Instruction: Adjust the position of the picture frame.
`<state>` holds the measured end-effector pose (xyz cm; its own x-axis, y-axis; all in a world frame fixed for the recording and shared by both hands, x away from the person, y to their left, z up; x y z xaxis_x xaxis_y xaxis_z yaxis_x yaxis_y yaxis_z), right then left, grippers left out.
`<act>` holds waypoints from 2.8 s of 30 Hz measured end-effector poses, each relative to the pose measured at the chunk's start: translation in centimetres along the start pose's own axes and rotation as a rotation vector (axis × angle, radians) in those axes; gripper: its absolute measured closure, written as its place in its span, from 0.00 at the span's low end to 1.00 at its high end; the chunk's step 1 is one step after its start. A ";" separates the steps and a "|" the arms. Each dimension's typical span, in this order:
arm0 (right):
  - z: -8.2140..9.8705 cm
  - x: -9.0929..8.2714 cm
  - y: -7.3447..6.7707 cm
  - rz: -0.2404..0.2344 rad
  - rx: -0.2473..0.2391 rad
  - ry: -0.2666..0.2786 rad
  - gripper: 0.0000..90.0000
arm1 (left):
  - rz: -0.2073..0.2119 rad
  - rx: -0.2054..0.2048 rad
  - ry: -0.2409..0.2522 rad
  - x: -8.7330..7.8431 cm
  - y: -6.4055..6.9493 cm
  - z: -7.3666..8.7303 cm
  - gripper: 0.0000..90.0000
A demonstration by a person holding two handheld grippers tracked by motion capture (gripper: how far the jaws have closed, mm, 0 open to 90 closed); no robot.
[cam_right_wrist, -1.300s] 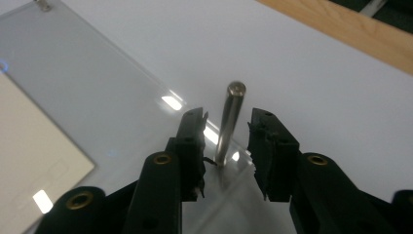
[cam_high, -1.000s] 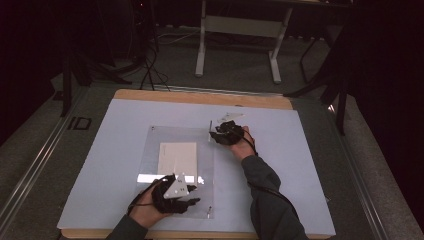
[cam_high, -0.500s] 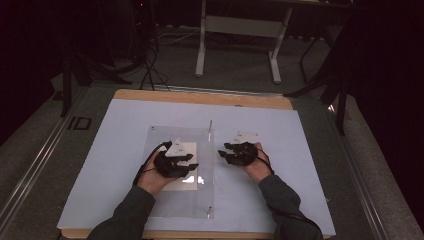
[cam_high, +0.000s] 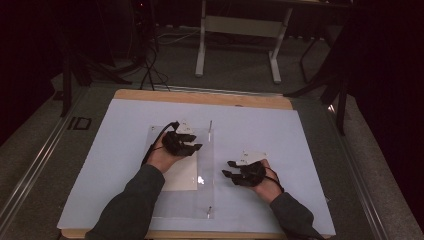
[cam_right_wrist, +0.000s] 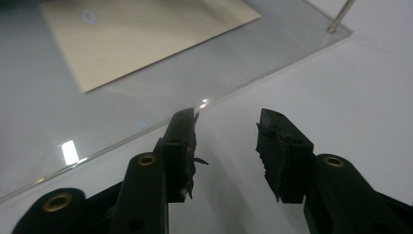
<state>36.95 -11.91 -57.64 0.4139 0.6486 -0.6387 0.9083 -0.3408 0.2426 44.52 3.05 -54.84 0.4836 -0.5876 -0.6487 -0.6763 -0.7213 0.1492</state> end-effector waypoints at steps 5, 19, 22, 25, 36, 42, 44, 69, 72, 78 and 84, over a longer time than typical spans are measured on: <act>0.3 -1.4 -1.6 -0.015 -0.006 0.023 0.64 | -0.016 -0.030 -0.004 1.4 -1.4 -0.9 0.62; 0.5 -2.0 -7.2 -0.121 -0.052 0.085 0.64 | -0.051 -0.073 -0.040 5.3 -3.2 -2.5 0.63; 0.5 -2.1 -8.2 -0.146 -0.064 0.097 0.66 | -0.068 -0.073 -0.050 5.8 -3.4 -2.3 0.63; 0.4 -2.1 -9.3 -0.178 -0.079 0.102 0.66 | -0.068 -0.066 -0.049 5.9 -3.4 -2.3 0.63; 0.1 -1.9 -11.7 -0.268 -0.158 0.117 0.71 | -0.049 -0.064 -0.065 6.6 -3.2 -2.5 0.66; -0.3 -1.5 -12.4 -0.284 -0.186 0.123 0.75 | -0.052 -0.079 -0.047 7.3 -3.4 -3.1 0.67; -0.5 -1.4 -12.6 -0.285 -0.189 0.126 0.76 | -0.050 -0.081 -0.026 7.7 -3.4 -3.4 0.66; -1.4 -0.3 -13.3 -0.232 -0.154 0.152 0.94 | -0.099 -0.092 -0.094 12.3 -3.4 -4.6 0.94; -1.5 -0.4 -13.3 -0.239 -0.126 0.159 0.95 | -0.110 -0.073 -0.104 12.3 -3.3 -4.6 0.94; -1.9 -0.8 -13.0 -0.233 -0.101 0.171 0.95 | -0.138 -0.056 -0.072 11.7 -3.4 -5.2 0.94; -2.0 -1.7 -11.7 -0.203 -0.046 0.199 0.95 | -0.192 -0.056 -0.086 10.9 -4.7 -5.5 0.94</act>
<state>25.74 -7.67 -57.88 0.2227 0.8229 -0.5227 0.9738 -0.1620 0.1598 56.00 -1.97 -58.52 0.5497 -0.4055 -0.7303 -0.5430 -0.8378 0.0565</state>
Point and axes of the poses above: each handheld gripper's, and its own axes: x roughly forward along the jaws, z roughly out of its underside, y roughly to its right, the point moved 10 cm from there along x, roughly forward along the jaws, and after that the axes turned 14 degrees about -x, right-handed, at the moved point
